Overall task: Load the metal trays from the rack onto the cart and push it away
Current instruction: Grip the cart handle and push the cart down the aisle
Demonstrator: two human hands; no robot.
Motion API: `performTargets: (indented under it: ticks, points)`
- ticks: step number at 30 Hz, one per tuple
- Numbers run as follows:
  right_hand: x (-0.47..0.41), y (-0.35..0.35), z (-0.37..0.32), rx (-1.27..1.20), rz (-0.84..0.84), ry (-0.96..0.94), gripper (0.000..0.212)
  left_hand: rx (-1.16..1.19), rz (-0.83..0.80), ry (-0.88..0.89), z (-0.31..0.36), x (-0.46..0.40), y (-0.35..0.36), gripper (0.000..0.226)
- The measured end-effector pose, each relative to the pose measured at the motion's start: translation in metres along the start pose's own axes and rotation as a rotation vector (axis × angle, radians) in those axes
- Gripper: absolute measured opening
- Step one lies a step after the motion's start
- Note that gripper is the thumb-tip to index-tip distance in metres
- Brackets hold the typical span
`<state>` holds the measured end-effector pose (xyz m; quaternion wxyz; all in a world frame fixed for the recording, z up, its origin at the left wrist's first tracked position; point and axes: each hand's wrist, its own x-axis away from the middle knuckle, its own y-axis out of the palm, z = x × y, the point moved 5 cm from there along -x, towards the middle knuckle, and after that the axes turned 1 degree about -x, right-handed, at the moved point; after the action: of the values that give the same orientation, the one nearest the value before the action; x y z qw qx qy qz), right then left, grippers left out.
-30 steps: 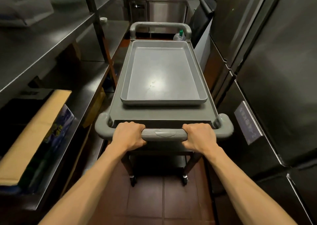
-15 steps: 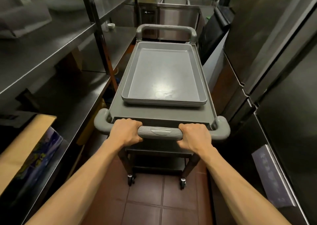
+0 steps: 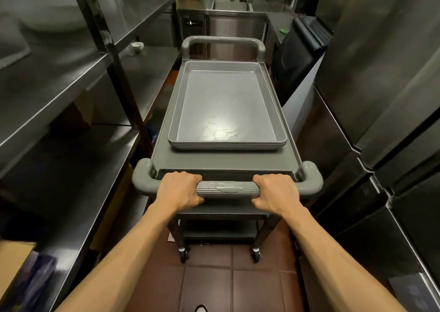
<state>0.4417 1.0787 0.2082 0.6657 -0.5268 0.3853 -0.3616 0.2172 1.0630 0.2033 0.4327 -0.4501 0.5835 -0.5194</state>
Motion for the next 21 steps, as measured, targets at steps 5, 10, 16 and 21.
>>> performTargets:
  ticks: [5,10,16,21]
  points:
    - [-0.056,0.01,0.011,-0.017,0.008,0.022,0.028,-0.003,0.0,0.008,-0.027,-0.054,0.004,0.033]
    - [-0.111,0.022,0.025,-0.007,0.006,0.009,0.029,0.01,-0.031,0.0,-0.05,-0.108,0.011,0.032]
    - [-0.175,0.035,0.051,-0.018,0.032,-0.017,0.03,-0.01,-0.045,-0.024,-0.07,-0.175,0.016,0.034]
    - [-0.224,0.047,0.072,-0.011,0.018,-0.042,0.031,-0.014,-0.052,-0.058,-0.083,-0.227,0.02,0.036]
